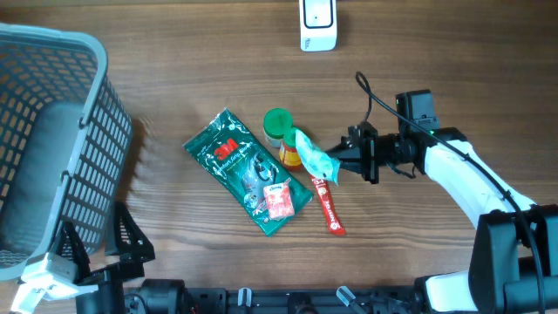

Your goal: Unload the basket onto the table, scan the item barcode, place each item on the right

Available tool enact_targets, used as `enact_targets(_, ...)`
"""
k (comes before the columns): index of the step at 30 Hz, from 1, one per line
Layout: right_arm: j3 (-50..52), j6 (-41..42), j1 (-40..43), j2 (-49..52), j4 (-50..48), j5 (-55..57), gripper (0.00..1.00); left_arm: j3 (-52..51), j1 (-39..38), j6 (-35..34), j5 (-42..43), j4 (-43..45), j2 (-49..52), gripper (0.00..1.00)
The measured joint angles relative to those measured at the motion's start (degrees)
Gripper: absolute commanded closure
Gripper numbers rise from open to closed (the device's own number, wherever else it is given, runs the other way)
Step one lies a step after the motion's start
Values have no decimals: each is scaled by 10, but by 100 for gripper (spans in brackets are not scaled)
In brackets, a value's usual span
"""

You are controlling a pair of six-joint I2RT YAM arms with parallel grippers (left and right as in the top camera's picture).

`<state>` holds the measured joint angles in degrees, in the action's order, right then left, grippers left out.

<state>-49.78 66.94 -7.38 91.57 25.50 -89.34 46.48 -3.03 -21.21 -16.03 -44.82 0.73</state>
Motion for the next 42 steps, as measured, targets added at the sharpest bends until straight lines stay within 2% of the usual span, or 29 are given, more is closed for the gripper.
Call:
enact_targets(8,0,-299,3,-1,-7,13,96,0,0,0,0,0,0,0)
enact_targets(10,0,-349,19,-4,11,93,96,0,0,0,0,0,0,0)
enact_targets(14,2,-382,61,-7,122,420,96,0,0,0,0,0,0,0)
enact_targets(19,2,-388,71,-7,117,710,95,0,0,0,0,0,0,0)
enact_targets(20,2,-387,71,-7,112,736,86,0,0,0,0,0,0,0)
enact_targets(21,2,-381,71,-7,112,753,67,0,0,0,0,0,0,0)
enact_targets(22,2,-370,71,-7,112,767,43,0,0,0,0,0,0,0)
enact_targets(24,2,-354,71,-7,111,785,21,0,0,0,0,0,0,0)
enact_targets(25,2,-350,71,-7,111,789,15,0,0,0,0,0,0,0)
enact_targets(26,2,-348,71,-7,111,791,14,0,0,0,0,0,0,0)
enact_targets(27,2,-346,71,-7,108,793,14,0,0,0,0,0,0,0)
enact_targets(29,2,-346,71,-7,103,793,30,0,0,0,0,0,0,0)
enact_targets(31,1,-345,71,-7,115,794,69,0,0,0,0,0,0,0)
enact_targets(32,-6,-341,71,-7,135,794,85,0,0,0,0,0,0,0)
enact_targets(33,-22,-339,71,-8,163,794,96,0,0,0,0,0,0,0)
enact_targets(36,-99,-338,71,-9,237,795,95,0,0,0,0,0,0,0)
enact_targets(42,-135,-338,45,-11,247,793,95,0,0,0,0,0,0,0)
